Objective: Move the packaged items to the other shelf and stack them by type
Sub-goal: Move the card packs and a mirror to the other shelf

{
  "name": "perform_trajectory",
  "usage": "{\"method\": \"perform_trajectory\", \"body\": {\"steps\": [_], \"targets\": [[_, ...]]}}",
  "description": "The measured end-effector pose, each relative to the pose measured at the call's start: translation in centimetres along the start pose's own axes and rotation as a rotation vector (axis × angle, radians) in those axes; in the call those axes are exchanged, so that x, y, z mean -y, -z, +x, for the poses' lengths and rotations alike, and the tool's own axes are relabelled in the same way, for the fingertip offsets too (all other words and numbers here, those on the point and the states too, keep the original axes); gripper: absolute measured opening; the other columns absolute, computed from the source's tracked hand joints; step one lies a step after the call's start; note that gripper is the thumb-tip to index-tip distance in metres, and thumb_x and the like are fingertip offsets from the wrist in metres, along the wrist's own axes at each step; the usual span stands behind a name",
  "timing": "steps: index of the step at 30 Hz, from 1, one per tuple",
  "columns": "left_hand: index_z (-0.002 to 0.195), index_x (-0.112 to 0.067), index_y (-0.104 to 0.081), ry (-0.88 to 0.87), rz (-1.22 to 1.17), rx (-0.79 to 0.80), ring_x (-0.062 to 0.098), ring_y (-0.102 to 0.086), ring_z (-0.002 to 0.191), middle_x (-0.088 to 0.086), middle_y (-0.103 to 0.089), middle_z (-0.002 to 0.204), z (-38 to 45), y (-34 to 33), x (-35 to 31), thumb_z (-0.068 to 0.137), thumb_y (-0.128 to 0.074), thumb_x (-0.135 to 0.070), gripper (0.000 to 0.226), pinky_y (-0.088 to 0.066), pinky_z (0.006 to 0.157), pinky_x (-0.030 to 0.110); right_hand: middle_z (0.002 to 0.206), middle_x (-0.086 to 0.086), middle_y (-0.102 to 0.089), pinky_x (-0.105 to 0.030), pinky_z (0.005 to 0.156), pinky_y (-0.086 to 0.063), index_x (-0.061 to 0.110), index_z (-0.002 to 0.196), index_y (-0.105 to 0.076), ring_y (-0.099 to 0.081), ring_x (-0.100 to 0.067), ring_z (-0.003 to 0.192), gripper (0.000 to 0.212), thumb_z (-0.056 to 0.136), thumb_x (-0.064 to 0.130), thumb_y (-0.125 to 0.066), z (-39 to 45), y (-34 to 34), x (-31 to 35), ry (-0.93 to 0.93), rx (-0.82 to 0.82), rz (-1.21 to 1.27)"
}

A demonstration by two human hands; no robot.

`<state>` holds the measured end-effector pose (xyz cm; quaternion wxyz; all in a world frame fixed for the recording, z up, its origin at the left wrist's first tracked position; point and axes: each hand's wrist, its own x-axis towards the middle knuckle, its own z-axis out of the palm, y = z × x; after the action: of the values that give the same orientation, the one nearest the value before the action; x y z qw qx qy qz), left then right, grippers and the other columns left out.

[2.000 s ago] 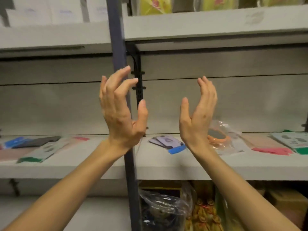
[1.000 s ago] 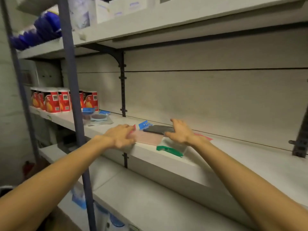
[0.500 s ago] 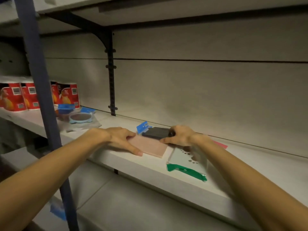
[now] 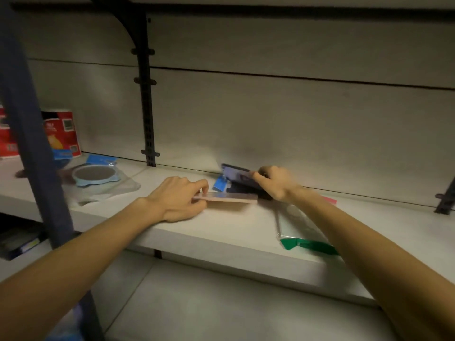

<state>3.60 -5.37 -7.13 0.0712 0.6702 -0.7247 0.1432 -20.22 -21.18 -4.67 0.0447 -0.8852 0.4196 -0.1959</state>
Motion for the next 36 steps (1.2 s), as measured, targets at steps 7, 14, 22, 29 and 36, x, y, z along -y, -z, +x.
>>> {"method": "perform_trajectory", "body": {"steps": [7, 14, 22, 29, 36], "targets": [[0.109, -0.037, -0.053, -0.072, -0.063, -0.106, 0.013, -0.056, 0.065, -0.009, -0.061, 0.073, -0.3, -0.8, 2.1, 0.094, -0.043, -0.043, 0.019, -0.049, 0.069, 0.032, 0.084, -0.016, -0.071, -0.037, 0.062, -0.042, 0.017, 0.085, -0.064, -0.063, -0.039, 0.079, 0.031, 0.102, 0.033, -0.044, -0.9, 1.0, 1.0, -0.019, -0.210, -0.054], [0.112, -0.035, -0.062, -0.085, -0.178, -0.305, 0.009, -0.058, 0.088, -0.017, -0.065, 0.104, -1.1, 0.0, 1.6, 0.103, -0.041, -0.046, 0.025, -0.050, 0.071, 0.032, 0.082, -0.010, -0.070, -0.045, 0.060, -0.055, 0.005, 0.093, -0.067, -0.067, -0.030, 0.068, 0.034, 0.106, 0.023, -0.041, -5.0, 3.5, 0.1, -0.113, -0.419, 0.199], [0.108, -0.016, -0.066, 0.138, -0.562, -0.508, 0.039, -0.065, 0.080, 0.013, -0.074, 0.089, 0.5, 4.5, -6.8, 0.098, -0.050, -0.047, 0.037, -0.053, 0.069, 0.043, 0.084, -0.019, -0.067, -0.052, 0.058, -0.060, -0.003, 0.097, -0.062, -0.070, -0.036, 0.072, 0.034, 0.107, 0.021, -0.040, -13.4, 9.0, -2.7, -0.224, -0.694, 0.604], [0.097, -0.008, -0.068, 0.179, -1.025, -0.609, 0.030, -0.067, 0.076, 0.010, -0.072, 0.086, 3.3, 7.8, -23.2, 0.099, -0.057, -0.039, 0.032, -0.054, 0.066, 0.038, 0.085, 0.000, -0.066, -0.054, 0.060, -0.056, 0.016, 0.095, -0.059, -0.066, -0.028, 0.078, 0.028, 0.107, 0.033, -0.039, -24.5, 15.5, -8.6, -0.210, -0.869, 0.489], [0.118, -0.011, -0.062, 0.076, -1.348, -0.639, 0.021, -0.072, 0.085, 0.001, -0.072, 0.102, 3.9, 9.2, -41.8, 0.103, -0.055, -0.032, 0.026, -0.061, 0.062, 0.034, 0.088, 0.008, -0.062, -0.039, 0.059, -0.060, 0.012, 0.105, -0.054, -0.066, -0.010, 0.080, 0.025, 0.109, 0.030, -0.037, -36.2, 21.3, -17.5, -0.191, -1.097, 0.387]]}}
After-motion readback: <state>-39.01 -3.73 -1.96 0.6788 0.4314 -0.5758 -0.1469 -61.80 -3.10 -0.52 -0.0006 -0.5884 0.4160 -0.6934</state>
